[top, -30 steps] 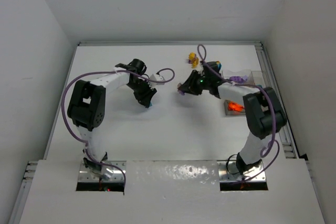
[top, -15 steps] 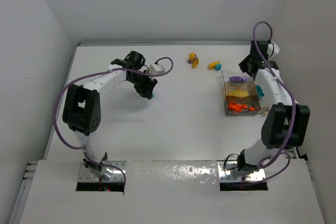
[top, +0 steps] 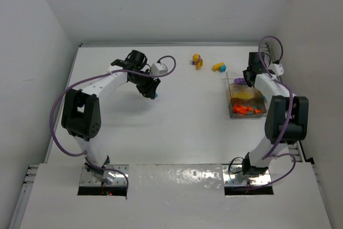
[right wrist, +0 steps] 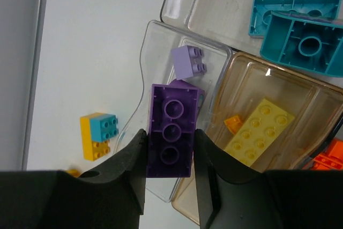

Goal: Sort the legos into containers by color

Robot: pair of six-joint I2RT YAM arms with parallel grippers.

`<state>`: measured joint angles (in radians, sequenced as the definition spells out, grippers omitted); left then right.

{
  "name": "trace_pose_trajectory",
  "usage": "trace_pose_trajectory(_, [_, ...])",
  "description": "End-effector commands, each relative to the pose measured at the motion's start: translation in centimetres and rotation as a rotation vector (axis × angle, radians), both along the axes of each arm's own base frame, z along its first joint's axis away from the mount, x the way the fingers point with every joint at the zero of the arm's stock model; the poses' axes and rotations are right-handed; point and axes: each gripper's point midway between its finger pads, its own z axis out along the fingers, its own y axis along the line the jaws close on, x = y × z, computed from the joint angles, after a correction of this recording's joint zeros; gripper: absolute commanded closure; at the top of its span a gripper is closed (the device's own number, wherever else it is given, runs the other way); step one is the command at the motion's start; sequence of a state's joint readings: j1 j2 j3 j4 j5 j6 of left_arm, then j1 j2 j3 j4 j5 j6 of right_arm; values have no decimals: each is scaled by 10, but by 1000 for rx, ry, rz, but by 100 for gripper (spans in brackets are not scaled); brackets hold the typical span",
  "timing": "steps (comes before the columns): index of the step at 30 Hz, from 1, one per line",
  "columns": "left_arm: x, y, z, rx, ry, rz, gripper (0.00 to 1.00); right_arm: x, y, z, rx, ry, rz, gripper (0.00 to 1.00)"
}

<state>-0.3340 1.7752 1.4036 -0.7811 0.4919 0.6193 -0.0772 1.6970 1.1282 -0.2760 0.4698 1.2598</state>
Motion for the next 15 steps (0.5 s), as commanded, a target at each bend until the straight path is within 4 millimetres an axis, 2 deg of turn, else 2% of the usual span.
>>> trace_pose_trajectory(1, [8, -3, 24, -38, -71, 5, 100, 14, -4, 3, 51, -88, -46, 100])
trace_pose_trajectory(4, [9, -4, 25, -39, -73, 5, 100, 21, -1, -1, 72, -79, -8, 90])
trace_pose_trajectory(5, [10, -4, 25, -41, -74, 4, 100, 29, 2, 0, 79, -88, 20, 87])
trace_pose_trajectory(8, [11, -5, 28, -46, -77, 5, 100, 40, 4, 6, 49, -95, 89, 72])
trace_pose_trajectory(9, [11, -5, 29, -47, -78, 6, 100, 39, 3, 6, 43, -88, 93, 65])
trace_pose_trajectory(11, [11, -6, 30, -51, -75, 9, 100, 35, 0, 4, 38, -70, 74, 58])
trace_pose_trajectory(15, [13, -8, 34, -62, -71, 31, 100, 35, 1, 15, 11, -88, 109, 44])
